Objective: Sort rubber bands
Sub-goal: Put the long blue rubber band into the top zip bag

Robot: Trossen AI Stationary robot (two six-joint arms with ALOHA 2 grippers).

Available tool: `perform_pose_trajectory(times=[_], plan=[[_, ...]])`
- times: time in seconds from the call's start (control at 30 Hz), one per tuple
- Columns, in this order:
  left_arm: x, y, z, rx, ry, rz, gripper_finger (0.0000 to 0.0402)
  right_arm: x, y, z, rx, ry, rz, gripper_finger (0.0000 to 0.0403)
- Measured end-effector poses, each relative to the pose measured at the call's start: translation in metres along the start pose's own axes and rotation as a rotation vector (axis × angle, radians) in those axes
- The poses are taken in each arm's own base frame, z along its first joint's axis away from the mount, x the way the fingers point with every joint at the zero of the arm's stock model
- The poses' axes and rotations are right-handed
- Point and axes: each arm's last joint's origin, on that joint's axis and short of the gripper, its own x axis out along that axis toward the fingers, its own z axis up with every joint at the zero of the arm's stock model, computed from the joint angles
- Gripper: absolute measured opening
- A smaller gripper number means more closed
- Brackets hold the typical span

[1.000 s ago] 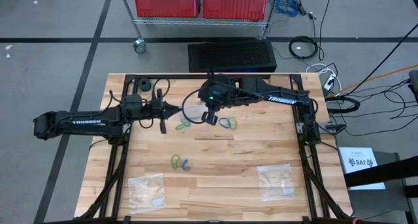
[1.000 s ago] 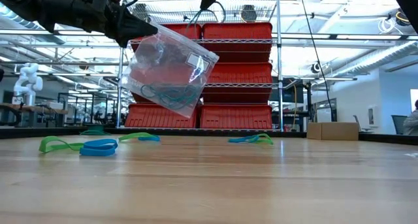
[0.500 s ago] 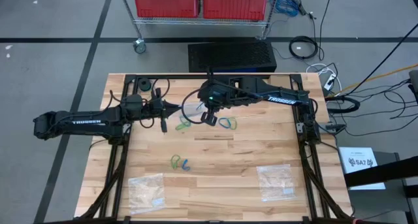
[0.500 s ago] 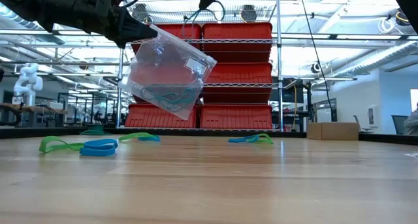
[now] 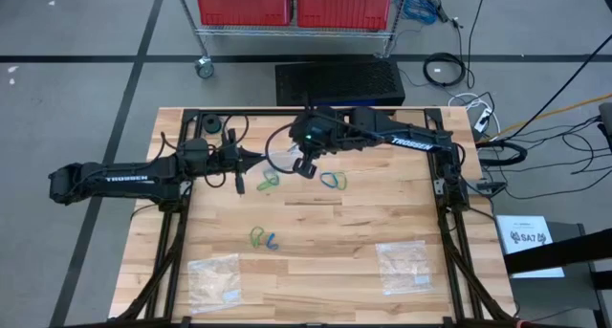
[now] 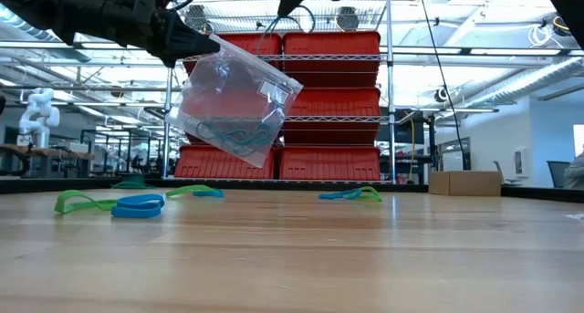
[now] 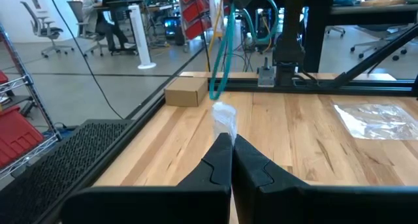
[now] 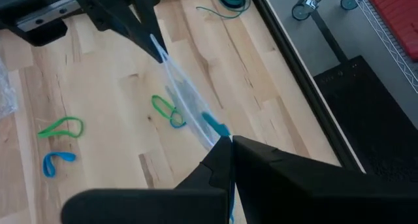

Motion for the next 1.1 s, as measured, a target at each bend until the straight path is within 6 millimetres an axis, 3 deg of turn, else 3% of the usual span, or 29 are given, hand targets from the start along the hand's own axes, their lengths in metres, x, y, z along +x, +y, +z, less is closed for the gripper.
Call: perform_pose_trajectory(times=[0.8,1.1], plan=[[0.000,0.000,0.001,0.000,-0.009,0.000,0.0000,0.007,0.000,0.001,0.006,-0.001,0.007,0.0000],[0.000,-0.001,0.001,0.000,-0.011,-0.007,0.0000,0.027,0.006,0.002,-0.035,0.033,0.074,0.0000]])
